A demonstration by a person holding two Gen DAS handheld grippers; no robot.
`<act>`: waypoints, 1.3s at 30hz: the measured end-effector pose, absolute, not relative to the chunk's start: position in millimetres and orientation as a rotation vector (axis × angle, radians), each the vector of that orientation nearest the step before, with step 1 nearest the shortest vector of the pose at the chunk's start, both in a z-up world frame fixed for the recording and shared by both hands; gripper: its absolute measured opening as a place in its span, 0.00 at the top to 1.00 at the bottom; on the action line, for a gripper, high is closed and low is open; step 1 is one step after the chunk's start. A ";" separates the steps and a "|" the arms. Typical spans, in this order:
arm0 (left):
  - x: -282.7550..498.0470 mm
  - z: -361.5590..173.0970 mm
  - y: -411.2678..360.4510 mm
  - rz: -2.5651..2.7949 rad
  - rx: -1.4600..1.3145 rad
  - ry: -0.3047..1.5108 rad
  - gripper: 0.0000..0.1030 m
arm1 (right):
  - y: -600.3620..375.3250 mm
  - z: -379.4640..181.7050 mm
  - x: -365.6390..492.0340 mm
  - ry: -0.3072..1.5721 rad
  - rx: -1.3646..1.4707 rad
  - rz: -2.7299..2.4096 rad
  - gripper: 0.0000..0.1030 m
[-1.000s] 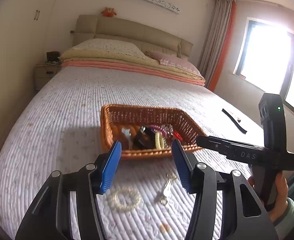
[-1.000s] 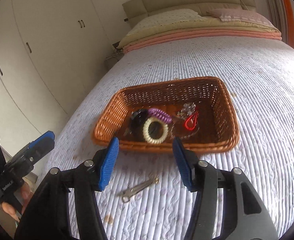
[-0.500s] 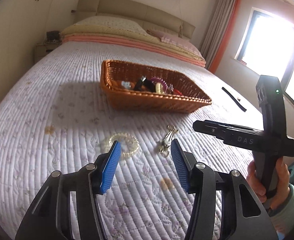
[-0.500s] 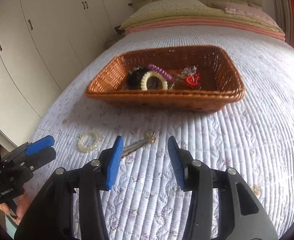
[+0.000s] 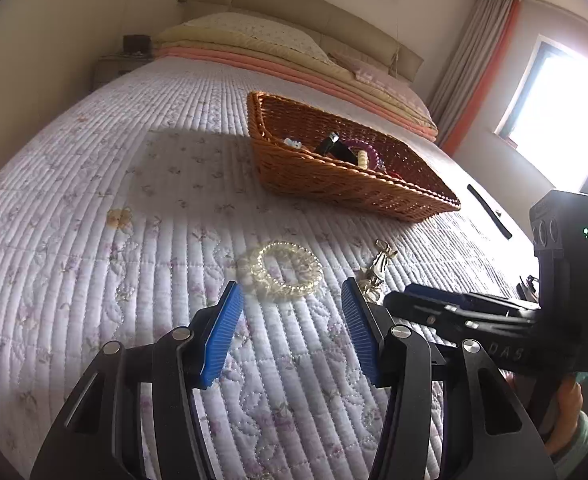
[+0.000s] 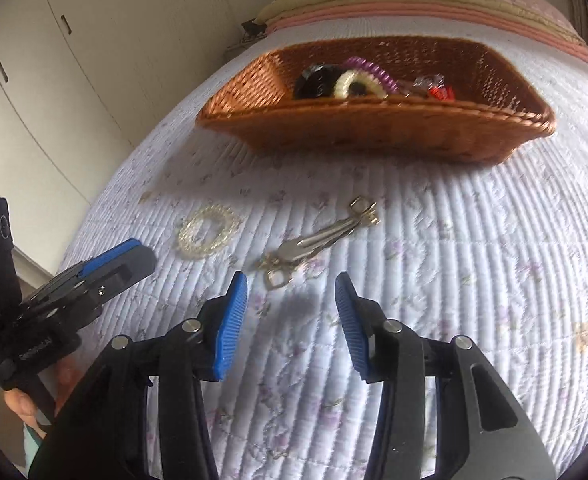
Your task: Organize jewelry
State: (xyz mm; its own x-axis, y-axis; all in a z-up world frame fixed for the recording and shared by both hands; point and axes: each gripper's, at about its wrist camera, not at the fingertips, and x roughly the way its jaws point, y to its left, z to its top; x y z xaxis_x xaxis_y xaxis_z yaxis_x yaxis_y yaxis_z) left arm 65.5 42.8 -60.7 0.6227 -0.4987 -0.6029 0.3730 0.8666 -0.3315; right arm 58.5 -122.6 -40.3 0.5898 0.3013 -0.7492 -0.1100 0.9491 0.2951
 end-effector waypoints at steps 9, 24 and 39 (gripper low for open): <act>96.3 -55.8 43.8 -0.449 -0.088 0.816 0.55 | -97.4 -47.4 70.7 0.925 0.130 0.235 0.68; 109.6 -71.2 42.0 -0.510 -0.100 0.873 0.56 | -142.9 -29.9 60.2 0.826 0.121 0.156 0.69; 109.5 -76.9 33.8 -0.472 -0.045 0.870 0.56 | -144.0 -47.3 105.9 0.895 0.037 0.123 0.87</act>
State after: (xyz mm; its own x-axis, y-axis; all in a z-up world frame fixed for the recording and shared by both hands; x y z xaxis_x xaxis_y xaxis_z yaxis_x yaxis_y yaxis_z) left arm 109.5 33.8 -76.9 0.5491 -0.4163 -0.7247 0.3800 0.8967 -0.2272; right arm 105.9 -144.0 -47.3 0.6191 0.1226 -0.7757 -0.0916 0.9923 0.0838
